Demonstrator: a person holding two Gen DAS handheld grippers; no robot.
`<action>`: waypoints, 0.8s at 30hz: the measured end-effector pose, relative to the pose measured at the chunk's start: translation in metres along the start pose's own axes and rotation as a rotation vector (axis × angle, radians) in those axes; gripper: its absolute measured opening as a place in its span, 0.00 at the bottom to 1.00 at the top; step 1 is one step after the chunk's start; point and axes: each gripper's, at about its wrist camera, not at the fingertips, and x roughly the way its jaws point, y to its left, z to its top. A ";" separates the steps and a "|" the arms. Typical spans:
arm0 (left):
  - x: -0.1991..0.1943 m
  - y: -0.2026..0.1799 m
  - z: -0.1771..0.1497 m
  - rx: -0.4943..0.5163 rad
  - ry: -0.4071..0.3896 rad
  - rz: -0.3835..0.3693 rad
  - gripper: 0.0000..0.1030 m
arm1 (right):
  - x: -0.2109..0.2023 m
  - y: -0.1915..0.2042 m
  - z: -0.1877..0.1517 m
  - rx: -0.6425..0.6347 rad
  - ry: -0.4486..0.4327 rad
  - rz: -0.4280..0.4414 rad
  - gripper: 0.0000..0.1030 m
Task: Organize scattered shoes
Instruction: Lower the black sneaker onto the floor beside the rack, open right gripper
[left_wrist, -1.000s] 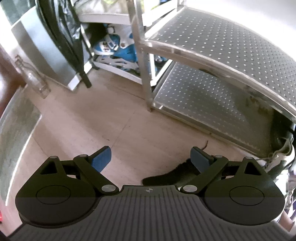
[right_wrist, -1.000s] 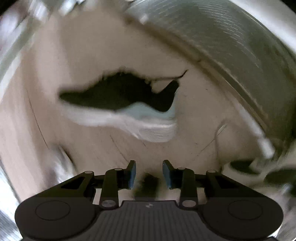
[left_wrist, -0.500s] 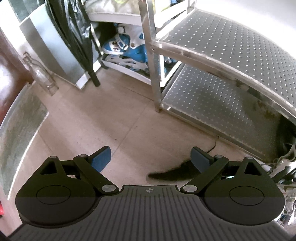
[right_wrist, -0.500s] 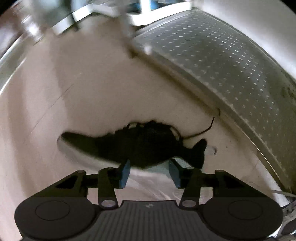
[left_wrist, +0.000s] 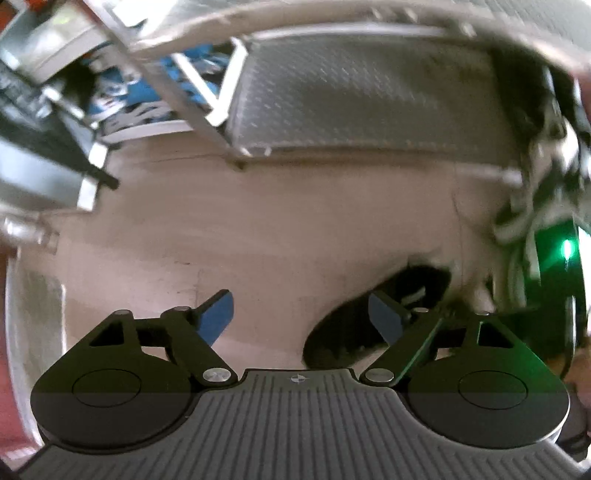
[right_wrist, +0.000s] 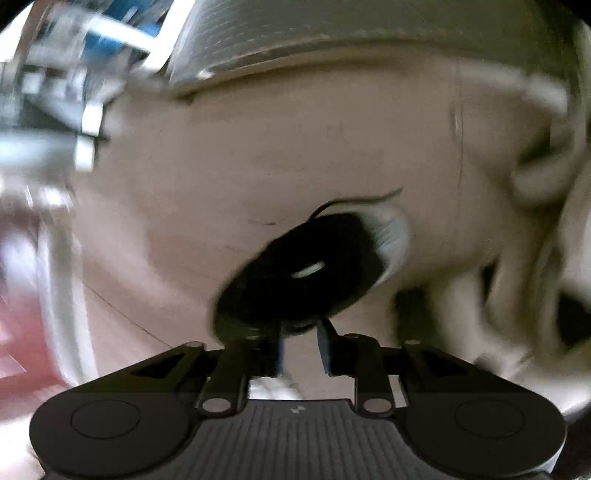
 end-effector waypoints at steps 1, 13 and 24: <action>0.000 -0.002 -0.001 0.015 0.004 0.000 0.84 | 0.004 0.000 -0.002 0.034 -0.017 -0.019 0.36; -0.010 -0.003 0.009 0.019 -0.046 0.031 0.91 | 0.070 0.035 0.007 -0.152 -0.145 -0.235 0.28; -0.019 0.042 0.013 -0.198 -0.093 0.100 0.92 | 0.050 0.075 0.093 -0.254 -0.334 -0.208 0.13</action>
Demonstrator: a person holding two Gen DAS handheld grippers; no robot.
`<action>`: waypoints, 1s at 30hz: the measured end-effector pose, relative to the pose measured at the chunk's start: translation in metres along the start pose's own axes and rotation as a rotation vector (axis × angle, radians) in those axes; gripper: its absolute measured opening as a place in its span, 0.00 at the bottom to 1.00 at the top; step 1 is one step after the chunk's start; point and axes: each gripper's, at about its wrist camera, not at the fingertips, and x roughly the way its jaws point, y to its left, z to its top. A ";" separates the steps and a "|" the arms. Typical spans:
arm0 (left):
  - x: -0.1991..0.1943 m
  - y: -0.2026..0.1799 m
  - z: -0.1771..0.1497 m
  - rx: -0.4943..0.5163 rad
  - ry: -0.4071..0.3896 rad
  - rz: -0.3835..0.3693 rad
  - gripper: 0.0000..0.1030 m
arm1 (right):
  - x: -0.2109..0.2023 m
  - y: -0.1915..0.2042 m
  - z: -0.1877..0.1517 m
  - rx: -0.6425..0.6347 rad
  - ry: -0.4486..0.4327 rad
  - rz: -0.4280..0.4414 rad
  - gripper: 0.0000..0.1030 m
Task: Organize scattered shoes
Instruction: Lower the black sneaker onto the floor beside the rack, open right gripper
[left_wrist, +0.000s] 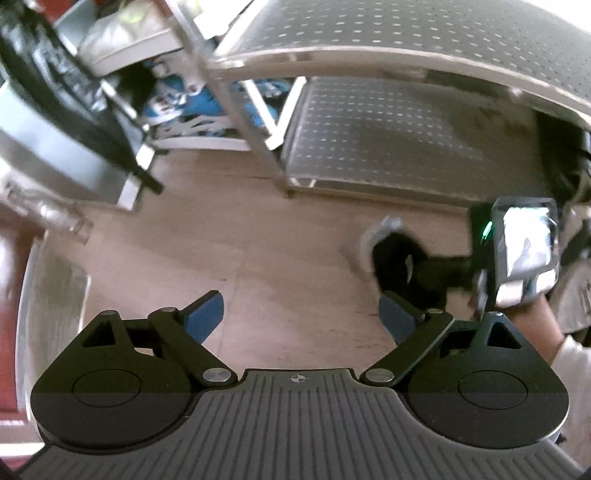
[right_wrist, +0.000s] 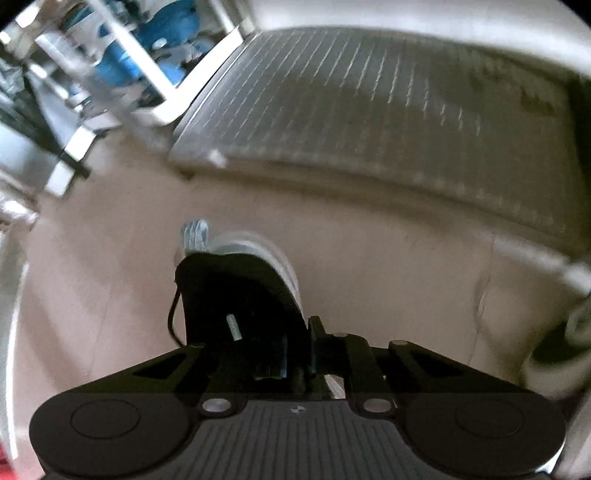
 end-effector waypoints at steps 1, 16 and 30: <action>0.000 0.002 0.001 -0.008 0.001 0.002 0.92 | 0.007 -0.007 0.006 0.060 0.000 0.008 0.12; -0.001 -0.010 0.002 0.040 -0.008 -0.014 0.92 | 0.038 -0.032 -0.026 0.502 0.046 -0.017 0.18; -0.001 -0.008 0.001 0.038 -0.002 -0.002 0.92 | 0.050 -0.030 0.001 0.638 0.005 0.001 0.21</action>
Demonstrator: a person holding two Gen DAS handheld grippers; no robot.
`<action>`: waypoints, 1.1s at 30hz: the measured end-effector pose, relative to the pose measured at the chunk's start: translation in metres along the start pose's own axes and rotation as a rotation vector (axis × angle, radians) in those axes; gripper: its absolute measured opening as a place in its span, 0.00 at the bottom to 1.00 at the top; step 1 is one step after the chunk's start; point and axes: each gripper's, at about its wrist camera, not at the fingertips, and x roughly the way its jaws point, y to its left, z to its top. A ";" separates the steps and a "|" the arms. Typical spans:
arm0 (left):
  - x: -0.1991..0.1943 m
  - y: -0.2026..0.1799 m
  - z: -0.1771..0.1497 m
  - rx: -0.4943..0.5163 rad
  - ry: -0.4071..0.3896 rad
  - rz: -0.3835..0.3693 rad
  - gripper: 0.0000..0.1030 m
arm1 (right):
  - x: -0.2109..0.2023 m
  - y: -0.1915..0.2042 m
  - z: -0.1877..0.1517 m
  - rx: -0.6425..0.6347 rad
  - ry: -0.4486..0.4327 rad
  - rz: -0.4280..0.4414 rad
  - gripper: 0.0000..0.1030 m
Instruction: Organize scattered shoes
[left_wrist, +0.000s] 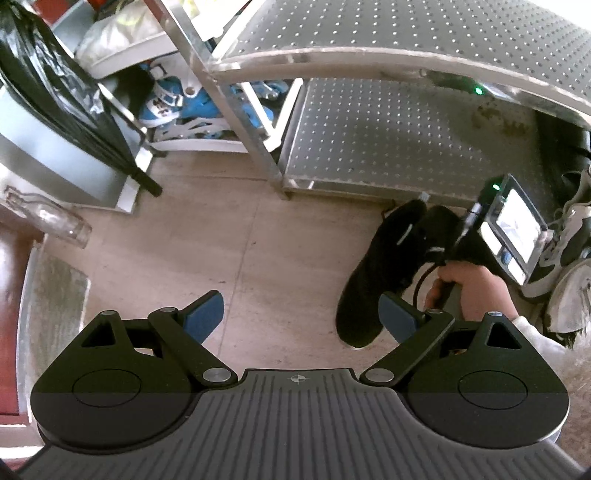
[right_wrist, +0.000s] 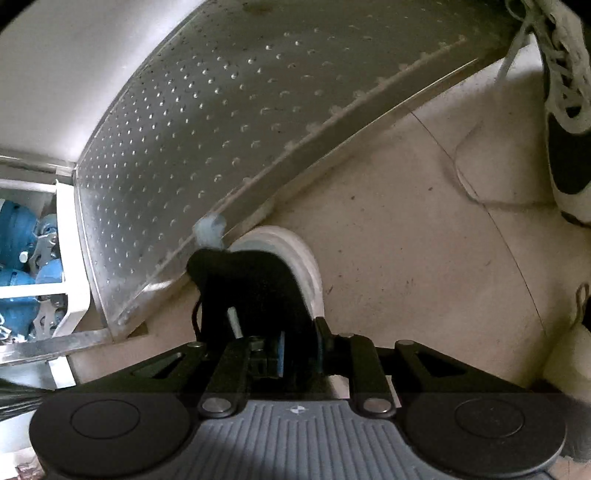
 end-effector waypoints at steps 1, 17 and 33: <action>-0.001 -0.001 0.000 0.001 -0.001 0.000 0.92 | -0.001 0.007 -0.001 -0.075 -0.013 -0.002 0.21; -0.015 -0.016 -0.004 -0.003 -0.018 -0.021 0.92 | -0.012 0.060 -0.015 -0.885 -0.012 -0.090 0.13; -0.006 -0.015 0.000 0.001 0.003 -0.020 0.92 | 0.018 0.029 -0.008 -0.516 0.144 0.003 0.31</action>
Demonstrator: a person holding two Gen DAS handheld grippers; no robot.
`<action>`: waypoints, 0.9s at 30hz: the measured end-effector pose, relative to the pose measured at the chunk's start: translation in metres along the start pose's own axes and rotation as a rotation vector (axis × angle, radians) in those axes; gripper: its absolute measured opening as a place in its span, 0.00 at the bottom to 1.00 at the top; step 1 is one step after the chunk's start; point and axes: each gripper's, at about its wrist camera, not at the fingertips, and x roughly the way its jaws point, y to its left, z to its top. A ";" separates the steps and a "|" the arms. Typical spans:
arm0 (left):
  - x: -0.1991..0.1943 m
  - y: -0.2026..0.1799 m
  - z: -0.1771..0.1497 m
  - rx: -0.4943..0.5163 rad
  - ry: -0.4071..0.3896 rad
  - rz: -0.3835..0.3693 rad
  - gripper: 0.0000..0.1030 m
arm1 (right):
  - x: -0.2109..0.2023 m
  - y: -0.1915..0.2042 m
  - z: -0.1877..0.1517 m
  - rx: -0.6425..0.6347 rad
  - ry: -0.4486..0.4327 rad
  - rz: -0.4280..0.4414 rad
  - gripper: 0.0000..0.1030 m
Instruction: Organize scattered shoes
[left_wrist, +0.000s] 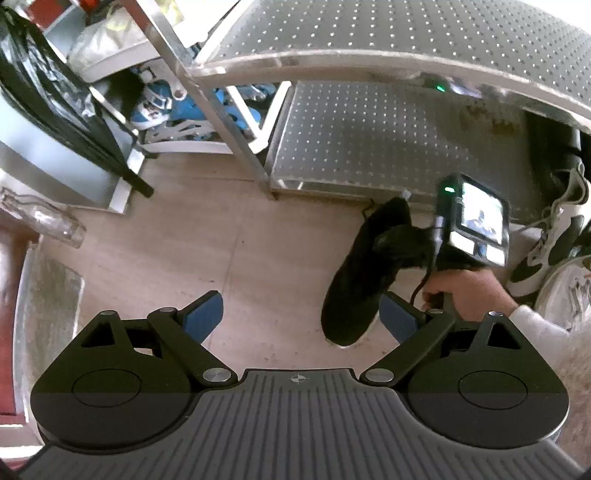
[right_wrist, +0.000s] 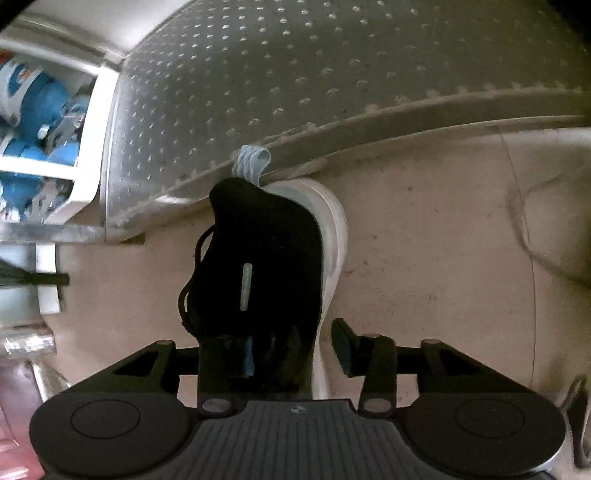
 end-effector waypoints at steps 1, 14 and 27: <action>0.001 0.001 0.000 -0.001 0.000 0.000 0.92 | -0.001 0.008 0.000 -0.055 0.002 -0.026 0.30; -0.002 -0.003 0.000 0.007 0.010 -0.007 0.92 | -0.015 0.030 0.002 -0.253 0.031 -0.073 0.35; -0.036 -0.076 -0.008 0.154 -0.061 -0.099 0.93 | -0.276 -0.114 -0.084 -0.019 -0.198 0.126 0.50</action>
